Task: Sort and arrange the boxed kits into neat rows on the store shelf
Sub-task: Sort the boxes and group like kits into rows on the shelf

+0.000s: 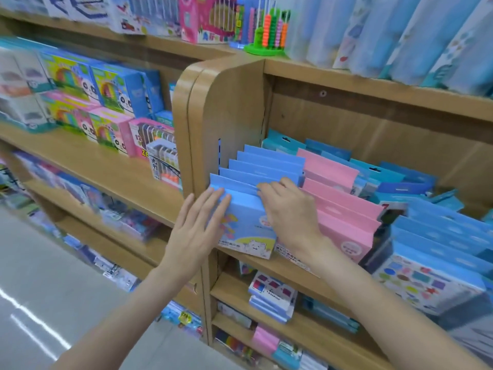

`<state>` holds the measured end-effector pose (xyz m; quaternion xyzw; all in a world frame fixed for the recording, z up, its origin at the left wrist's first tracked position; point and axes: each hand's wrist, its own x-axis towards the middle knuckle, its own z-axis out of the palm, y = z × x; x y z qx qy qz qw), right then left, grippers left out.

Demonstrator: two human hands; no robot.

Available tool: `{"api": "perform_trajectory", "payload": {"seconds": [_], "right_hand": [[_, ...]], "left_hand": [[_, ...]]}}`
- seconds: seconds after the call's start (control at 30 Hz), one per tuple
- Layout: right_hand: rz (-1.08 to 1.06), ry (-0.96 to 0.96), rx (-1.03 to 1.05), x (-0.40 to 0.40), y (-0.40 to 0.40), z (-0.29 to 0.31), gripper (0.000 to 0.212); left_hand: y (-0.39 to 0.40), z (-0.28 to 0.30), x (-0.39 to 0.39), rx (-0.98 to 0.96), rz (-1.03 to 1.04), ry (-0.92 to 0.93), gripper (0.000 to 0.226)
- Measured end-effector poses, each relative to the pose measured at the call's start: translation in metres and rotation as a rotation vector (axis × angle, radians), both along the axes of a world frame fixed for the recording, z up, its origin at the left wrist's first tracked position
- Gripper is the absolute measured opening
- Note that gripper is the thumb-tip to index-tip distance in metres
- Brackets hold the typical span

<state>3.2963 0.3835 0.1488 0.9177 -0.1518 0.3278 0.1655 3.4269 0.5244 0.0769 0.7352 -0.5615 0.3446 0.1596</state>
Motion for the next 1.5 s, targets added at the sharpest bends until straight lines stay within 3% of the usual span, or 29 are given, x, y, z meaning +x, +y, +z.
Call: {"api": "perform_trajectory", "payload": {"seconds": [0.3,0.5,0.53,0.63,0.7,0.8,0.9,1.0,1.07,1.13,1.17,1.27,1.43,1.5], "right_hand": [[0.028,-0.043,0.065,0.003,-0.014,-0.004,0.026],[-0.133,0.081,0.061,0.007,-0.025,0.003,0.011],[-0.137,0.14,0.097,0.008,-0.025,0.007,0.008],[-0.069,0.264,0.427,0.004,-0.033,0.033,0.027],[-0.012,0.178,0.582,-0.001,-0.049,0.051,0.028],[-0.062,0.113,0.609,0.007,-0.088,0.074,0.023],[-0.156,0.206,0.672,0.035,-0.135,0.085,0.03],[-0.268,0.351,0.655,0.064,-0.167,0.082,0.037],[-0.325,0.455,0.65,0.078,-0.174,0.075,0.03],[-0.345,0.492,0.62,0.085,-0.176,0.068,0.009],[-0.352,0.489,0.605,0.086,-0.176,0.067,0.001],[-0.348,0.416,0.573,0.083,-0.173,0.072,0.008],[-0.239,0.057,0.318,0.059,-0.155,0.096,0.018],[-0.128,-0.056,0.377,0.045,-0.149,0.101,0.014]], "left_hand": [[-0.017,0.001,0.002,0.015,-0.07,0.095,0.068],[-0.04,0.014,0.003,0.163,-0.04,0.135,0.063],[-0.04,0.015,0.003,0.16,-0.053,0.155,0.061],[-0.038,0.024,-0.001,0.07,-0.138,0.285,0.055],[-0.044,0.041,-0.004,-0.026,-0.185,0.335,0.049],[-0.07,0.069,-0.003,-0.071,-0.193,0.316,0.047],[-0.1,0.089,0.0,0.094,-0.152,0.269,0.051],[-0.119,0.096,0.006,0.287,-0.105,0.342,0.062],[-0.125,0.095,0.01,0.385,-0.066,0.341,0.055],[-0.125,0.093,0.009,0.433,-0.052,0.371,0.051],[-0.124,0.093,0.008,0.441,-0.05,0.388,0.051],[-0.121,0.093,0.007,0.45,-0.036,0.402,0.051],[-0.122,0.092,0.005,0.43,-0.032,0.403,0.05],[-0.122,0.092,0.006,0.422,-0.033,0.401,0.052]]}}
